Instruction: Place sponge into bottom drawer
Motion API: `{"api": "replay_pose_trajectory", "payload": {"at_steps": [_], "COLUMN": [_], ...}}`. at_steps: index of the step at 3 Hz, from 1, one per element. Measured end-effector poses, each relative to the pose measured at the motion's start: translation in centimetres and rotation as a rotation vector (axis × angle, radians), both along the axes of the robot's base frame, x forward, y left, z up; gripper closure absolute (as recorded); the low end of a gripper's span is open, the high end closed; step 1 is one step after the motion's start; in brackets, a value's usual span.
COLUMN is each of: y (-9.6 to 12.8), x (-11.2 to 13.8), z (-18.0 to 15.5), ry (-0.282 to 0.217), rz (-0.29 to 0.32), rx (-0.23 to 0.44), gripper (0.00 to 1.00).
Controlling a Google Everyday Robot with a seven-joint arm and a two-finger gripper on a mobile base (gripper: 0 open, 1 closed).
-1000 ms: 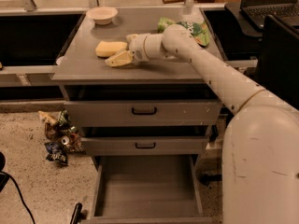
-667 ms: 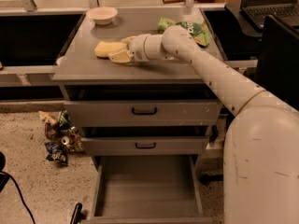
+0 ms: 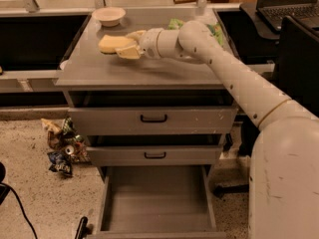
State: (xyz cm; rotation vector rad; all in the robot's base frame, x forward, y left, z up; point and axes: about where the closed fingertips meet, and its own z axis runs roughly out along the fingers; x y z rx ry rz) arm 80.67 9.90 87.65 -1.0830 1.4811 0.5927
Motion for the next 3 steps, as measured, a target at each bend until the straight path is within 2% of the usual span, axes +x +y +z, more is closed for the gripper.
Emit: {"api": "replay_pose_trajectory", "payload": {"at_steps": [1, 2, 3], "y": [0.24, 0.41, 0.89], "x": [-1.62, -1.84, -1.41], "z": [3.43, 3.27, 3.14], "ry": [-0.048, -0.044, -0.034], "rz": [0.069, 0.081, 0.121], "rx": [0.003, -0.002, 0.008], "gripper": [1.0, 1.0, 1.0]}}
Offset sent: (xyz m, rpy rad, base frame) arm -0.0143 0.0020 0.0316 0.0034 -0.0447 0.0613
